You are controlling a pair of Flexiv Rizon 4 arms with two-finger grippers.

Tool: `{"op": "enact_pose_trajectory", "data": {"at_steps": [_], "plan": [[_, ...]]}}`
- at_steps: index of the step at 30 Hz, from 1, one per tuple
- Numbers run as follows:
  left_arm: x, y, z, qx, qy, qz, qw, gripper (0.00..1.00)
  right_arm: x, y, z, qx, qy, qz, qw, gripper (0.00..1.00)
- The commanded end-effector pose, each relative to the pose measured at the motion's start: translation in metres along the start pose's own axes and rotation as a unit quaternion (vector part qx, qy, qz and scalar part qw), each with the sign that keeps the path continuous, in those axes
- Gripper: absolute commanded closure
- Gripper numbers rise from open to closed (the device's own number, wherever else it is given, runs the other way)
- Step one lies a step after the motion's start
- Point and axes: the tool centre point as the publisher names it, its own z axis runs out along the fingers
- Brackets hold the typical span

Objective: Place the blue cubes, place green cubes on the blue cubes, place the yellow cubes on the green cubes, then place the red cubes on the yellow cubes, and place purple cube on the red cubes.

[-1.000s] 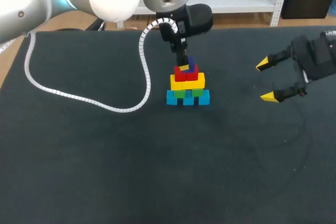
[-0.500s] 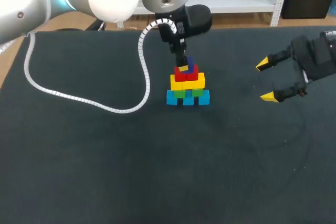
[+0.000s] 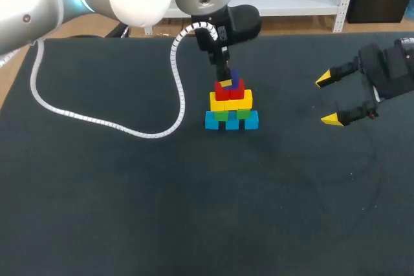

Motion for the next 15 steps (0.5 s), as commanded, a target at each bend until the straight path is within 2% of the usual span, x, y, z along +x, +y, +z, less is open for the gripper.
{"op": "enact_pose_trajectory", "data": {"at_steps": [1,4,6,11,13,14,15], "plan": [[-0.0006,0.0028,0.0002,0.003,0.002,0.001,1.000,0.66,0.0003,-0.0005,0.0006,0.000,-0.001,0.000,1.000,0.00],[-0.0005,0.0028,0.0004,0.004,0.001,0.001,1.000,0.63,0.0003,-0.0005,0.0006,0.000,-0.001,0.000,1.000,0.00],[-0.0006,0.0028,0.0010,0.005,0.001,0.002,1.000,0.54,0.0003,-0.0005,0.0006,0.000,-0.001,0.000,1.000,0.00],[-0.0006,0.0025,0.0015,0.006,0.001,0.001,1.000,0.43,0.0003,-0.0005,0.0006,0.000,-0.001,0.000,1.000,0.00],[-0.0005,0.0025,0.0017,0.007,0.001,0.000,1.000,0.29,0.0003,-0.0005,0.0006,0.000,-0.001,0.000,1.000,0.00],[-0.0005,0.0025,0.0017,0.007,0.001,0.000,1.000,0.12,0.0003,-0.0005,0.0006,0.000,-0.001,0.000,1.000,0.00],[-0.0005,0.0025,0.0018,0.008,0.001,0.000,1.000,0.01,0.0003,-0.0005,0.0006,0.000,-0.001,0.000,1.000,0.00]]}}
